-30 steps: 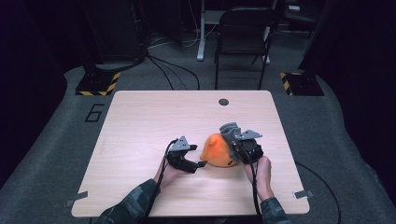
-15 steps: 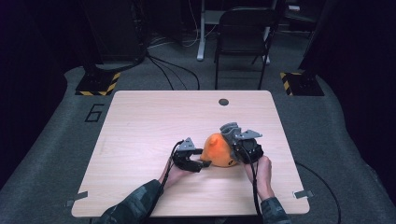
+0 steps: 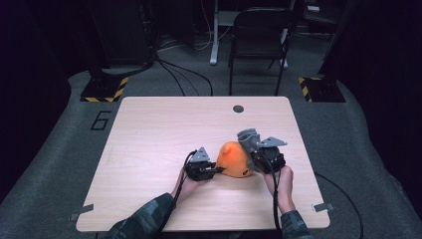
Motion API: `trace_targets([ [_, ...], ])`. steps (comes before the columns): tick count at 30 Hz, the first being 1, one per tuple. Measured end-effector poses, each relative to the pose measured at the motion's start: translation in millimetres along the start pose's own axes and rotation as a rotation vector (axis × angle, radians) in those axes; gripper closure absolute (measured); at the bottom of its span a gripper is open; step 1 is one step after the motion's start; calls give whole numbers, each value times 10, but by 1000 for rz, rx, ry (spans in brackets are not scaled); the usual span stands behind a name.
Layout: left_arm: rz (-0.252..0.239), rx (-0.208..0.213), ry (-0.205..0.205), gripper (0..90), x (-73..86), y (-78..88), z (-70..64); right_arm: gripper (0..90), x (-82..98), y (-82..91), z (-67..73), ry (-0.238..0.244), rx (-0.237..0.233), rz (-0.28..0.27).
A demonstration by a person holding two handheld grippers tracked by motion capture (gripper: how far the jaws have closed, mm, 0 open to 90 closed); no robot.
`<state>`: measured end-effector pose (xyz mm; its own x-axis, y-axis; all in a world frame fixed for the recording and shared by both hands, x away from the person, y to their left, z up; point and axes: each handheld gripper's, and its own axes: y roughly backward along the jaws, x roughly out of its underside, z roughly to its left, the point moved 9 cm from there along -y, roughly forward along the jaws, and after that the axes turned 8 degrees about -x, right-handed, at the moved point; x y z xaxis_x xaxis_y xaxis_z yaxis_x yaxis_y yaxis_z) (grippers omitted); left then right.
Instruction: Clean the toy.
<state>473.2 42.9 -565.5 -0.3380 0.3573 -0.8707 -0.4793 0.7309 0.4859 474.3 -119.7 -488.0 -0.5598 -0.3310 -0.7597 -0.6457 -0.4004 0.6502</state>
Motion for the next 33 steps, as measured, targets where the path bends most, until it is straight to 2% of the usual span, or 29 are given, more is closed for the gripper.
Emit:
trace_targets([
  [2,-2,1,1,755,2,0,-2,773,-12,92,-114,-22,8,-14],
  [4,-2,1,-1,756,4,4,-7,773,24,195,-307,-49,55,-13],
  [5,-5,-5,-10,756,2,5,-4,774,71,243,-430,-49,109,6],
  [6,-5,-2,-11,756,2,8,-5,774,146,275,-573,-75,153,23],
  [9,-22,-3,-10,757,-10,9,-13,773,356,267,-806,-147,166,69],
  [11,-31,-1,-18,758,-18,16,-16,772,477,212,-877,-183,166,105],
  [15,-61,3,-30,762,-36,32,-33,770,539,130,-875,-194,161,134],
  [20,-139,-9,-44,775,-124,93,-67,769,544,103,-865,-176,162,143],
  [22,-173,-19,-68,779,-213,167,-63,769,557,97,-878,-179,164,146],
  [24,-209,-23,-70,780,-339,264,-65,769,567,97,-885,-180,164,149],
  [27,-240,-42,-120,780,-548,451,-82,769,566,97,-892,-182,166,148],
  [29,-226,-54,-165,779,-650,549,-96,769,564,89,-896,-182,169,145],
  [30,-198,-58,-177,777,-714,617,-102,768,563,88,-890,-184,167,147],
  [33,-162,-83,-202,774,-803,703,-99,768,542,89,-872,-181,162,143],
])
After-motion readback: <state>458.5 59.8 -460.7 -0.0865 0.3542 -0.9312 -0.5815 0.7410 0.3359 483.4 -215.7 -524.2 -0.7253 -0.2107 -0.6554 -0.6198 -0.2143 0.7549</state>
